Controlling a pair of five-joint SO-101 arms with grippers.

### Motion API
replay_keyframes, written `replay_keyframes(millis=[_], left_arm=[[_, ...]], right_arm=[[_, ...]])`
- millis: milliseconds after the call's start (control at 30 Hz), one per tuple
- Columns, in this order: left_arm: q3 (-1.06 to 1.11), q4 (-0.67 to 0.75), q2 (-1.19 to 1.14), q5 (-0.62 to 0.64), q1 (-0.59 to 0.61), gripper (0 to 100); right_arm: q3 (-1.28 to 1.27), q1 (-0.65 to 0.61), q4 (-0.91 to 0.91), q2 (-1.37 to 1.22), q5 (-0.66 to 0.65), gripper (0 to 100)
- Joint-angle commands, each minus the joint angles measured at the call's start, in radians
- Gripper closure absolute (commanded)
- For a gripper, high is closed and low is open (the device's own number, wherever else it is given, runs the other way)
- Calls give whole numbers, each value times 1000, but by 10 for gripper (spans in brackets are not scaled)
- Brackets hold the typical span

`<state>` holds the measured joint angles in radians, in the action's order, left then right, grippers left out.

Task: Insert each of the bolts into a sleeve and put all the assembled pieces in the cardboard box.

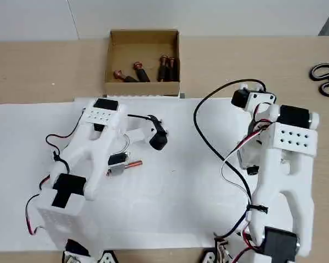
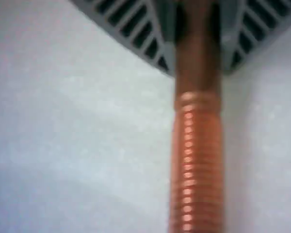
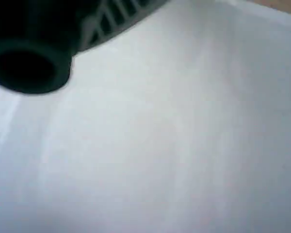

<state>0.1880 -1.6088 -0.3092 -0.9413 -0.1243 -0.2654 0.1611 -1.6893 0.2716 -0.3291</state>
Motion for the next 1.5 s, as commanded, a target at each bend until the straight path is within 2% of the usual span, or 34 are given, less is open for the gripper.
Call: replay_keyframes(millis=[0,133,200,367,500,633,800,1167,1233,1467], left_arm=[[-12,14,5,-3,5,995],[-88,-121,60,-2,-2,995],[-131,-141,115,14,-3,995],[-194,-137,273,198,-21,994],[-196,-106,322,516,-34,993],[-196,-66,333,724,5,992],[-194,-143,325,1022,12,994],[-194,-129,327,2124,37,992],[-194,-118,324,2205,31,992],[-193,21,324,2364,48,992]], right_arm=[[8,12,-8,42,8,995],[8,12,-7,42,6,995],[8,12,-7,42,6,995],[8,8,-5,42,5,995],[8,7,-5,42,5,995],[8,5,-5,42,3,995],[9,5,-5,44,3,995],[9,8,10,44,-31,995],[9,10,5,44,-32,995],[9,10,1,44,-32,995]])
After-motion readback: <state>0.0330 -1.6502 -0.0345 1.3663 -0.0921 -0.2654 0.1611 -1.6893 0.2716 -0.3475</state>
